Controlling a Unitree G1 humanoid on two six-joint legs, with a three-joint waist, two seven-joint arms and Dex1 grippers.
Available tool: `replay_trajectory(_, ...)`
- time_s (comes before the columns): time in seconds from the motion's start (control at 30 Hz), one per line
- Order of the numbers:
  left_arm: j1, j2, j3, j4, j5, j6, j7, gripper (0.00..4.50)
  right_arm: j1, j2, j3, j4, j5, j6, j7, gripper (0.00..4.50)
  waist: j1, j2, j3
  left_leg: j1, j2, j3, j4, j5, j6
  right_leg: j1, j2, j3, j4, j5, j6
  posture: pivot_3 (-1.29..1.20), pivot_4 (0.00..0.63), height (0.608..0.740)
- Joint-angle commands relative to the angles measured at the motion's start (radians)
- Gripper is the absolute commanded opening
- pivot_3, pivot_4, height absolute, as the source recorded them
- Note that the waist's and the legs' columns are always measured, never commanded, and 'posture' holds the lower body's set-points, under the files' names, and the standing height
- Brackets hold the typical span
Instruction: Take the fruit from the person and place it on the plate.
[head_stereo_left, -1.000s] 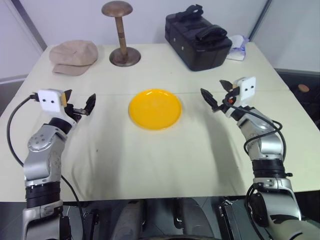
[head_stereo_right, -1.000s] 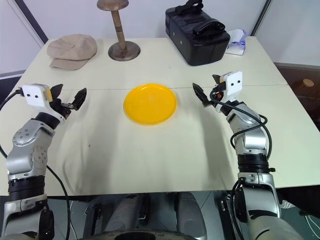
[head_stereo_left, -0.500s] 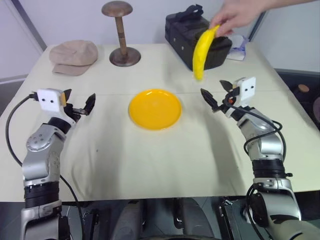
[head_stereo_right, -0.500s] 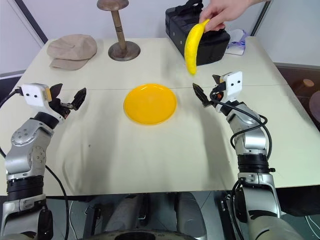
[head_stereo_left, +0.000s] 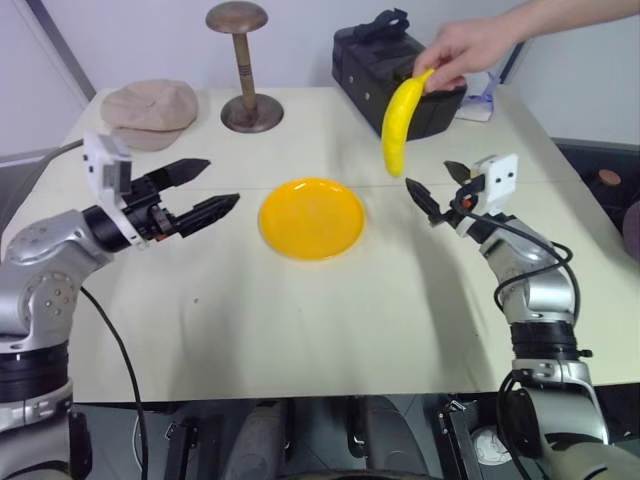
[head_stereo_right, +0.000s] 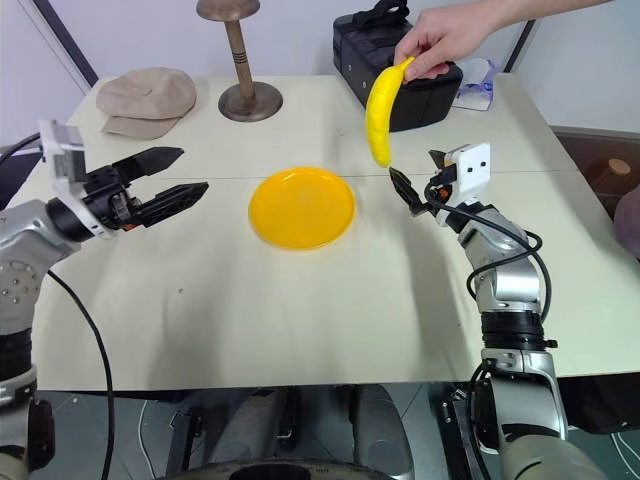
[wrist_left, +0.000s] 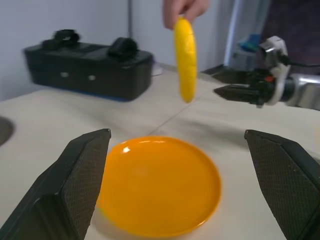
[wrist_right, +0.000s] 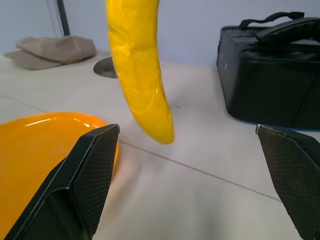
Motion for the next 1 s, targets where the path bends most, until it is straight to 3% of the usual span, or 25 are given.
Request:
replay_trajectory(0.03,-0.058,-0.017,-0.023,0.012,0.001,-0.009,-0.004,4.48,-0.064,-0.008,0.001,-0.083,0.032,0.045,0.012,4.50,-0.005,0.000,0.000,0.000,0.000,0.000,0.000,0.000,0.000,0.000,0.000,0.000,0.000,0.000,0.000,0.00,0.150,0.740)
replay_trajectory(0.5,-0.078,-0.093,-0.073,0.035,0.076,-0.061,0.015,4.48,-0.317,0.136,0.080,0.271,-0.024,-0.010,0.071,4.50,-0.003,0.000,0.000,0.000,0.001,0.000,0.000,0.000,0.000,0.000,0.002,0.000,0.000,0.001,0.001,0.00,0.150,0.740)
replay_trajectory(0.6,-0.067,-0.096,-0.064,0.023,0.078,-0.062,0.023,4.50,-0.347,0.144,0.064,0.314,-0.019,-0.036,0.079,3.64,-0.002,0.000,0.000,0.000,0.001,0.000,-0.001,0.000,0.000,0.000,0.002,0.000,0.000,0.001,0.001,0.00,0.150,0.740)
replay_trajectory(0.77,-0.054,-0.094,-0.053,0.016,0.081,-0.065,0.032,4.50,-0.351,0.142,0.069,0.307,-0.020,-0.044,0.099,1.04,-0.003,0.000,0.000,0.000,0.001,0.000,-0.001,0.000,0.000,-0.001,0.001,0.001,0.000,0.001,0.002,0.00,0.150,0.740)
replay_trajectory(0.8,-0.052,-0.095,-0.053,0.014,0.082,-0.065,0.034,4.50,-0.352,0.144,0.071,0.305,-0.023,-0.045,0.098,0.76,-0.003,0.000,0.000,0.000,0.001,0.000,-0.001,0.000,0.000,-0.001,0.001,0.001,0.000,0.001,0.002,0.00,0.150,0.740)
replay_trajectory(1.0,-0.042,-0.086,-0.050,0.013,0.094,-0.073,0.042,4.50,-0.357,0.155,0.093,0.283,-0.042,-0.032,0.091,0.75,-0.003,0.000,0.000,0.000,0.001,0.000,-0.001,0.000,0.000,-0.001,0.001,0.001,0.000,0.001,0.001,0.00,0.150,0.740)
